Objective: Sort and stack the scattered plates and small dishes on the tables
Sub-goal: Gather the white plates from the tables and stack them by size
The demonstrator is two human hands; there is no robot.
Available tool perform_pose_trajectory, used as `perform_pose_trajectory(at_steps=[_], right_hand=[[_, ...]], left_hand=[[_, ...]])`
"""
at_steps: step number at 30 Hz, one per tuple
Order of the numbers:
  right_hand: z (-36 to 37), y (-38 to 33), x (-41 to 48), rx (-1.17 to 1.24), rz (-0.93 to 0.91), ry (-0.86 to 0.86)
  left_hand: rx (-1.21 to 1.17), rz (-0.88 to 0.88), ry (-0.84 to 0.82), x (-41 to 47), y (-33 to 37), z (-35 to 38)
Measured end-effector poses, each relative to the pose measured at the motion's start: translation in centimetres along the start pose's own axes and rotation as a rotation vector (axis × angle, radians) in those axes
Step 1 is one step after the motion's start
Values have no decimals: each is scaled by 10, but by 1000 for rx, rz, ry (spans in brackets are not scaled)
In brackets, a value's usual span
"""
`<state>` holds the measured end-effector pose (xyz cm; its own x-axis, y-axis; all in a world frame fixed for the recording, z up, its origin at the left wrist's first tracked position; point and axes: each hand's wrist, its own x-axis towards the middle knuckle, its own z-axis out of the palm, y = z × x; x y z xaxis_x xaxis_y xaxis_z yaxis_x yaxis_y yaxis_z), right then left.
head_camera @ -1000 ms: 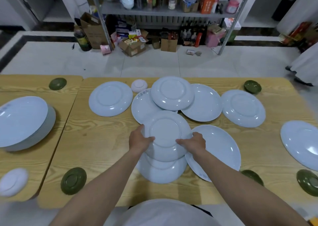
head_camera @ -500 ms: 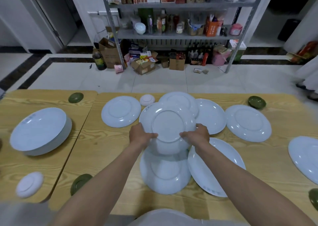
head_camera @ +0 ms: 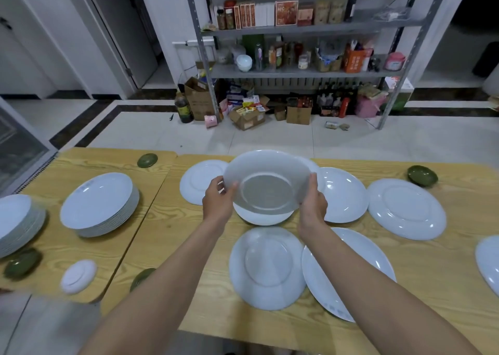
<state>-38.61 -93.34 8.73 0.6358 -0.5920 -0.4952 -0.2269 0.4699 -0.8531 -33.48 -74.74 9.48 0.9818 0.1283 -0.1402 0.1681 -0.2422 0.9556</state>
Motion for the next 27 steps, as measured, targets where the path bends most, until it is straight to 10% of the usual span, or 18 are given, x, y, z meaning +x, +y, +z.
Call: perform_pose_trajectory(at_steps=[12, 27], right_hand=[[35, 33, -24, -25, -152, -34], [93, 143, -65, -415, -3, -72]], left_hand=[[-302, -136, -133, 28, -41, -60], [9, -351, -202, 82, -144, -191]])
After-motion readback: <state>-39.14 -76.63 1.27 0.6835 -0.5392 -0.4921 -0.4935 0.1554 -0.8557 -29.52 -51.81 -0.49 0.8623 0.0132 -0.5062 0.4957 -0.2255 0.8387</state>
